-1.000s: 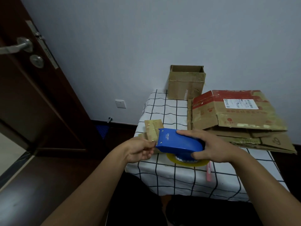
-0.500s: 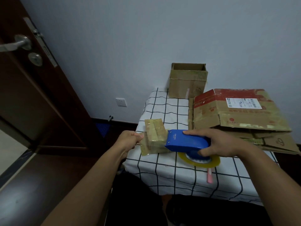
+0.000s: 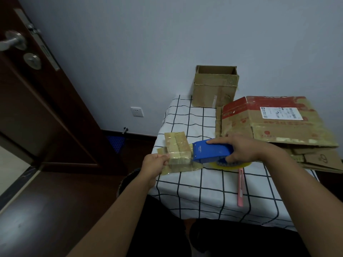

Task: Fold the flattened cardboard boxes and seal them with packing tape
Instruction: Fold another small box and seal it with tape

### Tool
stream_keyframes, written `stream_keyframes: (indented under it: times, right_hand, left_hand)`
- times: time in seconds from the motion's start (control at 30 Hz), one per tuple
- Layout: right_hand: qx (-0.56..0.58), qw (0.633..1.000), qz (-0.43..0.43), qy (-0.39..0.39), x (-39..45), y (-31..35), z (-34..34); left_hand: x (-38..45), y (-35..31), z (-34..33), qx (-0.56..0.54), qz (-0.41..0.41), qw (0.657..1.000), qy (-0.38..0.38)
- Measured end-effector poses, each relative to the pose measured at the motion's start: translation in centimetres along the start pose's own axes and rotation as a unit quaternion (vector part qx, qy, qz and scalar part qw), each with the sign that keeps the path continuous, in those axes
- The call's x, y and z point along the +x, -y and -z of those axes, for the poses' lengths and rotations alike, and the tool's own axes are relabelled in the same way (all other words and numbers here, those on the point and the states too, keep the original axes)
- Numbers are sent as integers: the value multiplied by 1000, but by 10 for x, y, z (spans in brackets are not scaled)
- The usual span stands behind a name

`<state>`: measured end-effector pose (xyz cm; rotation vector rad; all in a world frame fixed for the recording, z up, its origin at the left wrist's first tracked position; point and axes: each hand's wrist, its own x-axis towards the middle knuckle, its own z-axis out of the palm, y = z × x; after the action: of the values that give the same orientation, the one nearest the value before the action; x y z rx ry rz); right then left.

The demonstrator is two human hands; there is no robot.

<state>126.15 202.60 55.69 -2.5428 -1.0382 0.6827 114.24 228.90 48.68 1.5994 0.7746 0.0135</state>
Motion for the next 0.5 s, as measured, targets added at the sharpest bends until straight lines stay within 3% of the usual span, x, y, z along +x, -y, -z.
stream_keyframes:
  times: [0.37, 0.5]
  right_hand:
    - [-16, 999, -7, 34, 14, -7, 5]
    - [35, 998, -21, 52, 16, -14, -5]
  left_hand:
    - [14, 7, -1, -49, 85, 995, 24]
    - [13, 6, -2, 3, 82, 996, 35]
